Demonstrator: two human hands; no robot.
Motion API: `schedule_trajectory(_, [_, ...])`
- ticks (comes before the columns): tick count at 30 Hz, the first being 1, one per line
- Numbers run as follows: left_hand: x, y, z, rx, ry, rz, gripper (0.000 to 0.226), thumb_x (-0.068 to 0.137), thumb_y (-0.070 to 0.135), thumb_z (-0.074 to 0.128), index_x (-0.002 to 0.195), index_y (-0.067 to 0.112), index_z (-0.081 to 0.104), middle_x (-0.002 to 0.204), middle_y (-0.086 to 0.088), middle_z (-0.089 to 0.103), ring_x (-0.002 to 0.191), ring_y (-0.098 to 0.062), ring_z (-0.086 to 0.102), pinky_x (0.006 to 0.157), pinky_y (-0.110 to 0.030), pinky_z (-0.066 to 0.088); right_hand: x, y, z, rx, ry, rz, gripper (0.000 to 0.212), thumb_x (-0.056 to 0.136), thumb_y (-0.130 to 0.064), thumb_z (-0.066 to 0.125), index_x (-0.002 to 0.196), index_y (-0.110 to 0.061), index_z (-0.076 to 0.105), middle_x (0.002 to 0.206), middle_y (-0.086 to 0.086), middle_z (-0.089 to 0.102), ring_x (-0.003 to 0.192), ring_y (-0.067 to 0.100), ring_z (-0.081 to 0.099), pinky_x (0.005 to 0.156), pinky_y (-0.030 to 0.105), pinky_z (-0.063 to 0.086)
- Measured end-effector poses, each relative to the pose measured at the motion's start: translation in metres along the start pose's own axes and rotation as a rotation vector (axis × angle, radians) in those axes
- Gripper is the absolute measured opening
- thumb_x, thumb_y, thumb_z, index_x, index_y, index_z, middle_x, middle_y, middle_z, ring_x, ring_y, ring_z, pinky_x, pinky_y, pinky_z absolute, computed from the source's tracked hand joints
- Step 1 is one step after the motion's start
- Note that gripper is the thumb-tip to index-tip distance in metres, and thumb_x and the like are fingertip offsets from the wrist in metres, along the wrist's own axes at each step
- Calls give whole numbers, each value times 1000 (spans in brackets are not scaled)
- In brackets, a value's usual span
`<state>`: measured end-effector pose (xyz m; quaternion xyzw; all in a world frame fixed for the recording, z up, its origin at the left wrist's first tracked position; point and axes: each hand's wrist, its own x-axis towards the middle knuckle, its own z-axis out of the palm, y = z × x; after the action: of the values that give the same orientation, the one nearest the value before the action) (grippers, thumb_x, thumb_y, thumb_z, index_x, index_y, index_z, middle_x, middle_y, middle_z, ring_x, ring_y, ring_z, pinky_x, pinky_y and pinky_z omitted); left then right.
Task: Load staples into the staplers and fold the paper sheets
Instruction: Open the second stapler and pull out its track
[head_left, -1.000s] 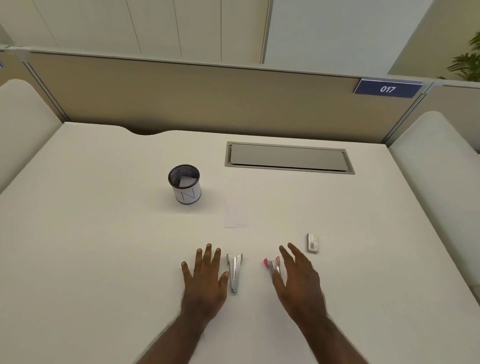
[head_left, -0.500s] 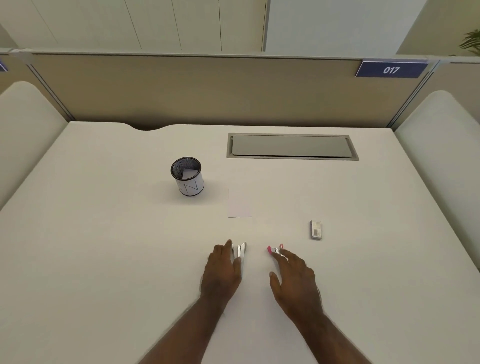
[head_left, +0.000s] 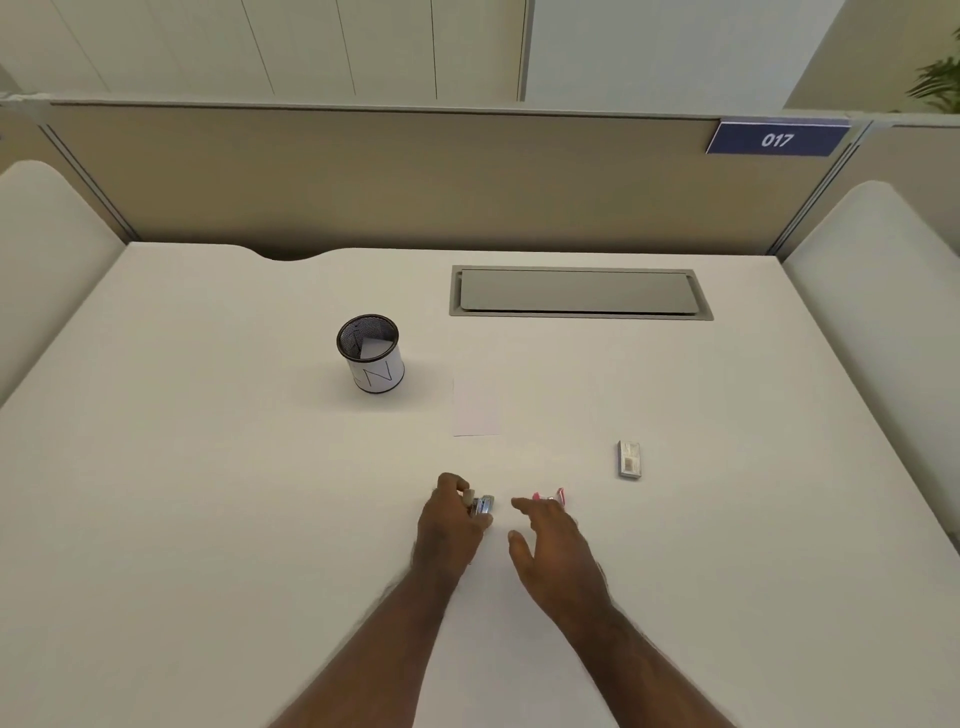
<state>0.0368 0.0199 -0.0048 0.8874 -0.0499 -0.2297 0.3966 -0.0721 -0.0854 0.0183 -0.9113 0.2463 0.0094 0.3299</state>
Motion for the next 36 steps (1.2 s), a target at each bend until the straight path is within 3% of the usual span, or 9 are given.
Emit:
schedule_trajectory(3, [0, -5, -7, -205, -57, -45, 36, 72, 13, 81, 92, 20, 52, 85, -3, 64, 72, -17, 60, 63, -26, 49, 9, -2, -5, 305, -75, 146, 39, 94, -26, 57, 133, -22, 52, 123, -5, 62, 96, 6, 62, 83, 19, 47])
schedule_trajectory(6, [-4, -6, -14, -353, -119, -8, 30, 74, 5, 79, 93, 15, 57, 84, -10, 66, 73, -20, 62, 74, -43, 56, 16, -3, -6, 561, -171, 278, 38, 95, -25, 57, 133, -19, 52, 108, -3, 66, 96, 16, 66, 81, 27, 53])
schedule_trajectory(8, [-8, -3, -20, -417, -168, 20, 27, 77, 5, 77, 96, 14, 60, 86, -11, 70, 75, -20, 67, 75, -44, 59, 17, -5, -7, 694, -210, 298, 34, 96, -23, 57, 130, -18, 54, 99, -3, 67, 94, 19, 69, 79, 33, 56])
schedule_trajectory(12, [-15, 4, -33, -519, -318, 45, 29, 78, 9, 79, 104, 16, 67, 85, -6, 72, 77, -18, 71, 69, -29, 60, 19, -10, -10, 672, -217, 242, 24, 91, -29, 65, 111, -15, 65, 97, 3, 73, 77, 15, 74, 72, 30, 61])
schedule_trajectory(18, [-19, 4, -52, -580, -574, 12, 14, 85, 11, 73, 97, 6, 67, 90, -12, 72, 88, -25, 71, 77, -32, 58, 19, -14, -22, 697, -288, 186, 15, 86, -20, 72, 91, -6, 72, 78, 5, 73, 67, 10, 70, 65, 23, 58])
schedule_trajectory(21, [-20, 3, -55, -586, -582, 34, 2, 89, 9, 67, 90, 11, 66, 90, -12, 72, 90, -26, 72, 78, -33, 58, 18, -18, -26, 684, -286, 171, 14, 84, -19, 73, 91, -6, 74, 75, 5, 73, 67, 8, 67, 67, 23, 58])
schedule_trajectory(26, [-22, 5, -58, -587, -603, 70, 5, 88, 15, 69, 83, 16, 67, 84, -7, 72, 84, -22, 72, 73, -28, 56, 17, -24, -32, 687, -278, 147, 13, 83, -20, 75, 88, -8, 75, 78, 12, 75, 69, 12, 69, 72, 29, 60])
schedule_trajectory(36, [-19, 11, -63, -627, -590, 98, 4, 82, 18, 69, 79, 16, 66, 76, -3, 69, 74, -17, 67, 69, -26, 54, 17, -32, -32, 732, -182, 124, 3, 79, -17, 78, 77, -17, 75, 70, 2, 75, 65, 12, 71, 63, 22, 56])
